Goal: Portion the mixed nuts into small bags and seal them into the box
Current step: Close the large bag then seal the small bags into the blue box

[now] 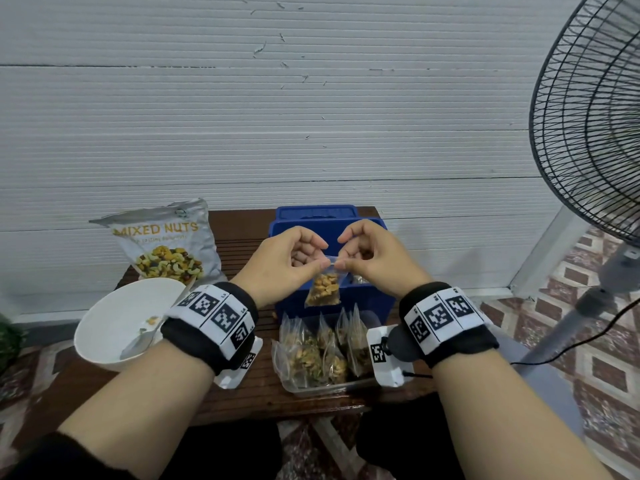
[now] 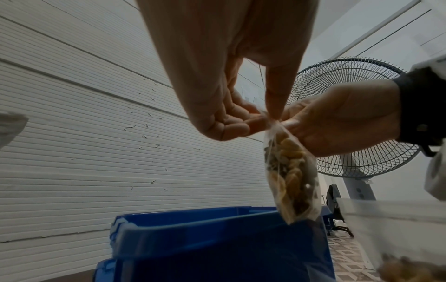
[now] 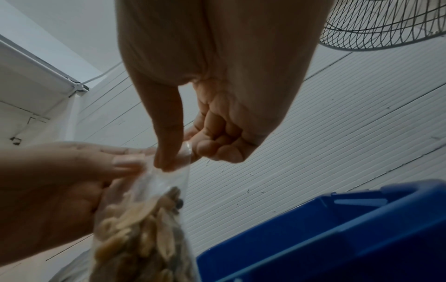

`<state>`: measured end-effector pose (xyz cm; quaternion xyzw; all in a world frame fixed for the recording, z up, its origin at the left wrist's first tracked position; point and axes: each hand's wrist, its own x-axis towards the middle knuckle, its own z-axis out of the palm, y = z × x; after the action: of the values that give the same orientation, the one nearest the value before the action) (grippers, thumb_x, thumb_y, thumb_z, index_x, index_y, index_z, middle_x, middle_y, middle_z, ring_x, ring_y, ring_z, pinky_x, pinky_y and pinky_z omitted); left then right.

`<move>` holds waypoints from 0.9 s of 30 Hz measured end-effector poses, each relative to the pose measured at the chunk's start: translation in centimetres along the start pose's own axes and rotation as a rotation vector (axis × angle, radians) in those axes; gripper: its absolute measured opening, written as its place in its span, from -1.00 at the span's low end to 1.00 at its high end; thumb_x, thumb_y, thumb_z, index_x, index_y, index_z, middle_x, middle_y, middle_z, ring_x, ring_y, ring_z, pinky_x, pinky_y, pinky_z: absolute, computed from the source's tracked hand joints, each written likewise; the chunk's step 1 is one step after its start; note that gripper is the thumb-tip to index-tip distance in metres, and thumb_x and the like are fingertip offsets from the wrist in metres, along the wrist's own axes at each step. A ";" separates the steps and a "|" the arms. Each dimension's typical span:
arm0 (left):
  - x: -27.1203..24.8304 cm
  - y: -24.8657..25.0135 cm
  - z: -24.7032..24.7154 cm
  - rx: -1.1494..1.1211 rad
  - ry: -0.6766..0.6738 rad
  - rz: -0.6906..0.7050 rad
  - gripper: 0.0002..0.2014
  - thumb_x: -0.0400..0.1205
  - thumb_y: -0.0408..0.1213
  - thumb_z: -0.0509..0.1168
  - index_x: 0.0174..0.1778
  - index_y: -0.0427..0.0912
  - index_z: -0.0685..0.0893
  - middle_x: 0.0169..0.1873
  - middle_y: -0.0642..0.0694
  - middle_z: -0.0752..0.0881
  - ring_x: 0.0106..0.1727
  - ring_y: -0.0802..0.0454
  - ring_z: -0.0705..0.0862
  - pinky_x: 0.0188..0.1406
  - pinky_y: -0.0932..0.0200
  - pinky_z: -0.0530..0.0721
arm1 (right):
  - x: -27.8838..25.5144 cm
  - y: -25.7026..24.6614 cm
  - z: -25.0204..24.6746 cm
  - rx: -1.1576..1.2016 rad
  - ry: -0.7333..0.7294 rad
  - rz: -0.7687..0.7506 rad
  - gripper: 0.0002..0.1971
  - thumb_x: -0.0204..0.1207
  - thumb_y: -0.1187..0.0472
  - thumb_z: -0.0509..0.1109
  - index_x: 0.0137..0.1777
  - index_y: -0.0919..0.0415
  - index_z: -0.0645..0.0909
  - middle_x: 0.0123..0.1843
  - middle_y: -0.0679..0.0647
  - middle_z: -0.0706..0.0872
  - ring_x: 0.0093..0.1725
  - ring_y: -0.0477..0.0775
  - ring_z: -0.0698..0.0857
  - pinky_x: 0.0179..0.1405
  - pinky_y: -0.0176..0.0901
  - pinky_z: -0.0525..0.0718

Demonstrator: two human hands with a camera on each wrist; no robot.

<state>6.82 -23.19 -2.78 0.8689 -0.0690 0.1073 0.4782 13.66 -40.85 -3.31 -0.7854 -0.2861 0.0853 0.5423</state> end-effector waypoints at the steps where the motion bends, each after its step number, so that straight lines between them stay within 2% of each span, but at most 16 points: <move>1: 0.0 -0.1 0.1 0.008 0.002 0.002 -0.83 0.59 -0.28 0.41 -0.03 0.06 0.59 -0.12 -0.05 0.72 -0.16 0.15 0.67 -0.11 0.37 0.65 | -0.1 -0.1 0.0 0.006 -0.008 0.004 -0.65 0.41 0.38 0.54 -0.03 -0.02 0.49 -0.31 -0.03 0.73 -0.33 -0.03 0.59 -0.19 -0.12 0.56; 7: 0.2 -0.5 0.6 0.041 -0.003 0.004 -0.79 0.59 -0.28 0.42 -0.06 0.10 0.52 -0.13 -0.03 0.69 -0.16 0.14 0.66 -0.13 0.37 0.62 | -0.3 -0.4 0.1 0.042 -0.046 0.007 -0.63 0.41 0.35 0.55 0.02 0.01 0.45 -0.29 0.03 0.76 -0.39 -0.06 0.57 -0.24 -0.12 0.57; 11: 0.3 -0.7 0.2 -0.035 0.037 -0.032 -0.78 0.53 -0.28 0.48 -0.07 0.03 0.57 -0.12 -0.06 0.75 -0.08 0.07 0.73 0.00 0.25 0.70 | -0.3 -0.4 0.0 0.013 -0.029 0.019 -0.64 0.43 0.39 0.51 -0.03 -0.01 0.42 -0.29 0.02 0.75 -0.49 -0.24 0.52 -0.27 -0.23 0.47; 14: 0.3 -1.0 0.1 -0.048 0.046 -0.045 -0.79 0.53 -0.31 0.48 -0.09 0.00 0.57 -0.12 -0.06 0.76 -0.07 0.05 0.74 0.00 0.24 0.70 | -0.2 -0.3 -0.2 0.011 -0.021 0.034 -0.64 0.46 0.42 0.47 -0.04 -0.03 0.41 -0.30 0.01 0.73 -0.52 -0.28 0.52 -0.26 -0.25 0.45; 18: 0.2 -1.0 0.1 -0.045 0.090 -0.039 -0.78 0.53 -0.33 0.48 -0.11 -0.03 0.54 -0.19 -0.04 0.72 -0.16 0.05 0.72 -0.13 0.32 0.66 | -0.3 -0.2 -0.2 0.010 -0.040 0.013 -0.65 0.44 0.35 0.51 -0.02 -0.04 0.44 -0.31 -0.05 0.71 -0.47 -0.23 0.53 -0.23 -0.20 0.48; 22: 0.2 -0.8 0.3 -0.061 0.082 -0.018 -0.77 0.54 -0.34 0.47 -0.11 -0.04 0.53 -0.18 -0.09 0.73 -0.17 0.07 0.72 -0.15 0.33 0.66 | 0.0 0.0 0.0 -0.027 -0.012 -0.005 -0.66 0.40 0.33 0.56 -0.08 -0.03 0.46 -0.33 -0.06 0.71 -0.44 -0.14 0.48 -0.24 -0.14 0.48; 24: 0.3 -0.9 0.3 -0.085 0.063 -0.015 -0.79 0.55 -0.31 0.46 -0.08 -0.02 0.54 -0.16 -0.07 0.73 -0.13 0.07 0.72 -0.11 0.30 0.66 | 0.0 0.0 -0.1 -0.053 0.014 -0.014 -0.65 0.40 0.35 0.54 -0.09 -0.04 0.46 -0.34 -0.06 0.72 -0.45 -0.16 0.46 -0.27 -0.19 0.47; 27: 0.5 -0.9 -0.1 -0.097 0.078 -0.020 -0.84 0.57 -0.25 0.43 -0.05 0.02 0.57 -0.13 -0.01 0.72 -0.10 0.04 0.73 -0.05 0.23 0.69 | 0.0 -0.7 -1.0 -0.059 0.071 -0.016 -0.67 0.46 0.39 0.49 -0.03 -0.04 0.48 -0.33 -0.05 0.72 -0.47 -0.25 0.52 -0.36 -0.40 0.49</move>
<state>7.45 -22.63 -3.38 0.8404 -0.0468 0.1330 0.5233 13.87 -41.43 -2.24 -0.8012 -0.2754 0.0445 0.5294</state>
